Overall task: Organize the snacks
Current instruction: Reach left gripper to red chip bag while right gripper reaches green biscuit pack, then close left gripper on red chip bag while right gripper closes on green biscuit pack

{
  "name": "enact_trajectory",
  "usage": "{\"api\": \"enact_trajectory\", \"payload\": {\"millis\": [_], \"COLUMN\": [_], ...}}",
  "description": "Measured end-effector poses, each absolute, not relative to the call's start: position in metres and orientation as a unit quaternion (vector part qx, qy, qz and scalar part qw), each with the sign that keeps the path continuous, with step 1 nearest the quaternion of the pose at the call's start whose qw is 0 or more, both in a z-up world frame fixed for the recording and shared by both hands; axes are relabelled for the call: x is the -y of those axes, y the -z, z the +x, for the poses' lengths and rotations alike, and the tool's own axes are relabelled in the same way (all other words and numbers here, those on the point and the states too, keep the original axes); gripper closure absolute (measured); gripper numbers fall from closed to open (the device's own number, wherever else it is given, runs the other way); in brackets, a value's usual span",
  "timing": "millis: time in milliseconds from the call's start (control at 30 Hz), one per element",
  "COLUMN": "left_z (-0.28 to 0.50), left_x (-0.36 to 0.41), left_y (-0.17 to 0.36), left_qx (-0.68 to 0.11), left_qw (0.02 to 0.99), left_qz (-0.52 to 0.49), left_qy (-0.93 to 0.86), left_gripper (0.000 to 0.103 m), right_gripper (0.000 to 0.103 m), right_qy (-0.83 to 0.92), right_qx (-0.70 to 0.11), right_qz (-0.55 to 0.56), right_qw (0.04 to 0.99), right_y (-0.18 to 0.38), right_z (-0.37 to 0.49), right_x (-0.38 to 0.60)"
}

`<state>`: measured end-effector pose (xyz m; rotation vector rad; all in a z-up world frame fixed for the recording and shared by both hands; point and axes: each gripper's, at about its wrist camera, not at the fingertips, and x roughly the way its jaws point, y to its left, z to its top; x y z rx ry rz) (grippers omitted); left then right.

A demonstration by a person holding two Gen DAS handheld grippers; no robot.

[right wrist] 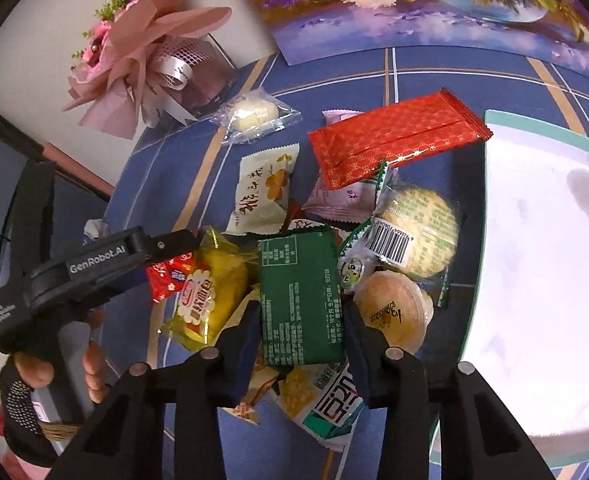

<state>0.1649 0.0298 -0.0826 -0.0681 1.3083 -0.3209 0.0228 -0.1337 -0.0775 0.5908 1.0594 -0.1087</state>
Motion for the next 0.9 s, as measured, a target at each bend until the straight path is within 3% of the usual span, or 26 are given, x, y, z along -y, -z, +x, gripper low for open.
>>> {"api": "enact_trajectory", "payload": {"millis": [167, 233, 500, 567, 633, 667, 900], "left_z": [0.153, 0.150, 0.144, 0.143, 0.142, 0.142, 0.142], "left_x": [-0.035, -0.035, -0.027, -0.029, -0.031, -0.032, -0.035], "left_y": [0.077, 0.073, 0.068, 0.071, 0.073, 0.074, 0.079], "left_qx": [-0.607, -0.606, -0.605, -0.610, -0.613, -0.613, -0.617], "left_qw": [0.780, 0.780, 0.784, 0.781, 0.779, 0.779, 0.777], "left_qz": [-0.040, -0.042, -0.030, -0.027, -0.032, -0.033, -0.037], "left_qy": [0.147, 0.148, 0.138, 0.131, 0.129, 0.129, 0.120], "left_gripper": [0.032, 0.032, 0.032, 0.032, 0.032, 0.032, 0.032], "right_gripper": [0.063, 0.070, 0.069, 0.066, 0.042, 0.037, 0.035], "right_qy": [0.048, 0.049, 0.043, 0.046, 0.054, 0.059, 0.060], "right_qx": [-0.487, -0.480, -0.480, -0.478, -0.484, -0.483, -0.499], "right_qz": [0.286, 0.292, 0.289, 0.281, 0.268, 0.262, 0.241], "right_qw": [0.824, 0.826, 0.827, 0.831, 0.832, 0.834, 0.830], "right_y": [0.071, 0.066, 0.063, 0.061, 0.062, 0.062, 0.073], "right_z": [0.017, 0.014, 0.013, 0.013, 0.017, 0.018, 0.032], "right_x": [0.136, 0.139, 0.138, 0.137, 0.135, 0.134, 0.132]}}
